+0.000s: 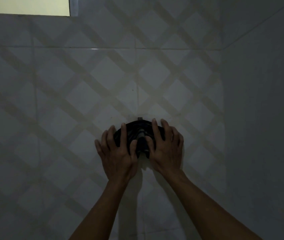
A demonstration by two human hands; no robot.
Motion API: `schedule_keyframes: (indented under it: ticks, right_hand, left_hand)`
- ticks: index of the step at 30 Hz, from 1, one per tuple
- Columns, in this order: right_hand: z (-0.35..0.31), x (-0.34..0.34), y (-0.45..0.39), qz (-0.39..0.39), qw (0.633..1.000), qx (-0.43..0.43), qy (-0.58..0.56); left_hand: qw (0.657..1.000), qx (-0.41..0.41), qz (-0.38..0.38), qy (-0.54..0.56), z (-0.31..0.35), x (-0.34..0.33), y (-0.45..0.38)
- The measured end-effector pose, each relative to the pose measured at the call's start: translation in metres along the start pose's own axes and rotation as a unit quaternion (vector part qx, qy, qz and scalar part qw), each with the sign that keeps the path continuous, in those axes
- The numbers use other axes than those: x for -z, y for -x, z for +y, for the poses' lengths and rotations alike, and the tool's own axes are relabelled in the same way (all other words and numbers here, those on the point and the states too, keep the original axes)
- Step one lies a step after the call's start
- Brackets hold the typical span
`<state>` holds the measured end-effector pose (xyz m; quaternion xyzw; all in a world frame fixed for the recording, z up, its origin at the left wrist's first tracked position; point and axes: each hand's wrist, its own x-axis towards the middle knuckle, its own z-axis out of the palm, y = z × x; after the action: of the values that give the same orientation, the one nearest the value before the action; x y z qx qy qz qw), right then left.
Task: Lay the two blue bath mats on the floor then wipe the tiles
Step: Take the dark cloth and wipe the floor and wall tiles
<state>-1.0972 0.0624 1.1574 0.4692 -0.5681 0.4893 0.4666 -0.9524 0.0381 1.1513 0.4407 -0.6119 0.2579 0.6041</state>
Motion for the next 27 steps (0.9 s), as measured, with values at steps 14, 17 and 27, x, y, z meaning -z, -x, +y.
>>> schedule_keyframes:
  ticks: [14, 17, 27]
  right_hand:
    - [-0.007, 0.013, 0.004, -0.042, 0.998, -0.034, -0.029]
    - [-0.010, 0.016, 0.005, -0.048, 0.997, -0.044, -0.036]
    - [-0.013, 0.035, 0.003, -0.102, 0.988, -0.081, -0.077]
  left_hand:
    - [0.999, 0.016, -0.007, 0.038, -0.001, 0.010, 0.003]
    - [0.999, 0.016, -0.011, 0.040, -0.002, 0.010, 0.003]
    - [0.996, 0.016, -0.011, 0.086, -0.006, 0.017, 0.006]
